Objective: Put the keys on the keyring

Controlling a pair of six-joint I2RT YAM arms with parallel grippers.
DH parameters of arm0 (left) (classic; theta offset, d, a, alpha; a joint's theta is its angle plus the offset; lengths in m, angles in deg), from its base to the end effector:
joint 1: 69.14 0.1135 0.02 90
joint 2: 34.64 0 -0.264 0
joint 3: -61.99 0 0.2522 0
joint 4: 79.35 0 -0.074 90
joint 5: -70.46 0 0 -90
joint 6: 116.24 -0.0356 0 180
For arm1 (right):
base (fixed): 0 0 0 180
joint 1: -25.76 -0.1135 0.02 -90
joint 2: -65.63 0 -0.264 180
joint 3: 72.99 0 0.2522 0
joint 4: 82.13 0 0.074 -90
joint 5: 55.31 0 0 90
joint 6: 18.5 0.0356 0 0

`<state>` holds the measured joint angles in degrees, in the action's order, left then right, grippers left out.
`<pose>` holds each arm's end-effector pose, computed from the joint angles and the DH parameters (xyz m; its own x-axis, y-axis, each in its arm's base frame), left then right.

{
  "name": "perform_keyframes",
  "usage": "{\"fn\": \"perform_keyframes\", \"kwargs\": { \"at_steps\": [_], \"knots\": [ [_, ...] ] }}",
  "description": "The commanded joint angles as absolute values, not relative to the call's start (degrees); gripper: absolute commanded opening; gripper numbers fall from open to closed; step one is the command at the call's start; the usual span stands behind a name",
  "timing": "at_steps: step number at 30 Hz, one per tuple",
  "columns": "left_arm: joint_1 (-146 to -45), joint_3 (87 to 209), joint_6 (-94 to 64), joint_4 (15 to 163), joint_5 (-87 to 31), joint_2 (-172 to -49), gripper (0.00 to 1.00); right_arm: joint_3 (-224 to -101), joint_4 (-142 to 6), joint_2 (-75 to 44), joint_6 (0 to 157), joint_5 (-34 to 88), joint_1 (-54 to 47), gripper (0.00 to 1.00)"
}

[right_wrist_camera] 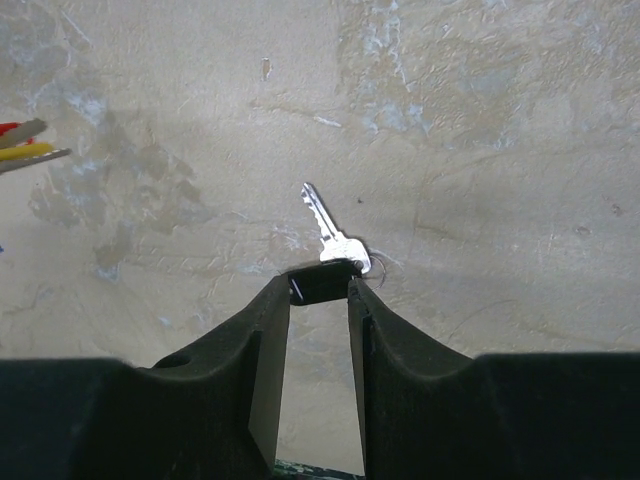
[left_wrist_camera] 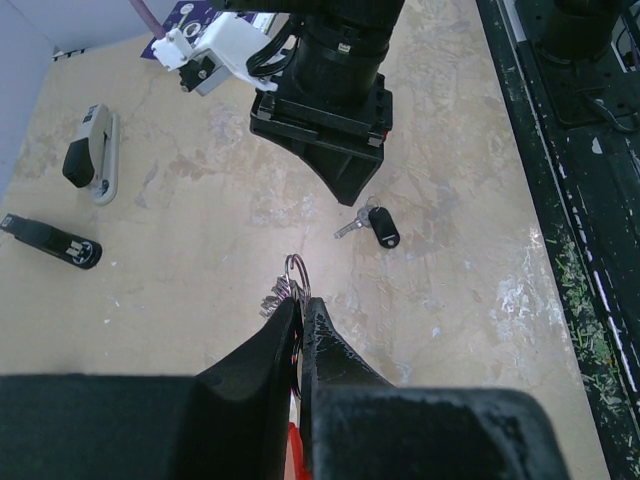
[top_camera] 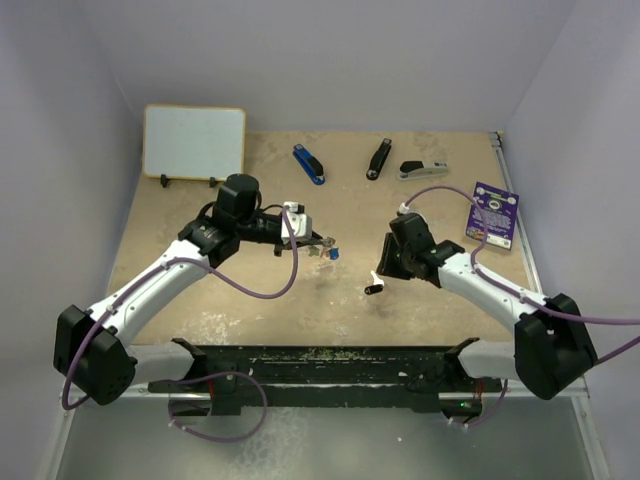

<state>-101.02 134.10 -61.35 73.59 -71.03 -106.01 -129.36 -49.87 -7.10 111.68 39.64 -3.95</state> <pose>0.2180 -0.1684 0.3243 0.2237 0.2826 -0.9328 0.9728 -0.0052 0.2317 0.2238 0.1242 0.2124 -0.7845 0.2924 -0.5468 0.0811 0.9226 0.3770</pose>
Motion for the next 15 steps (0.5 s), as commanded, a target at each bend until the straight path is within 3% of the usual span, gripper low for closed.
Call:
{"fn": "perform_keyframes", "kwargs": {
  "at_steps": [1, 15],
  "knots": [
    [-100.78, 133.62, -59.82, 79.52, -72.11, -103.67, 0.04, -128.43, -50.16, -7.49, 113.62, 39.66, -3.38, 0.33],
    [-100.78, 133.13, -59.16, 80.63, -73.23, -104.45, 0.04, -123.05, -52.29, -6.24, 122.81, 40.93, -2.76, 0.31]
  ]
}}
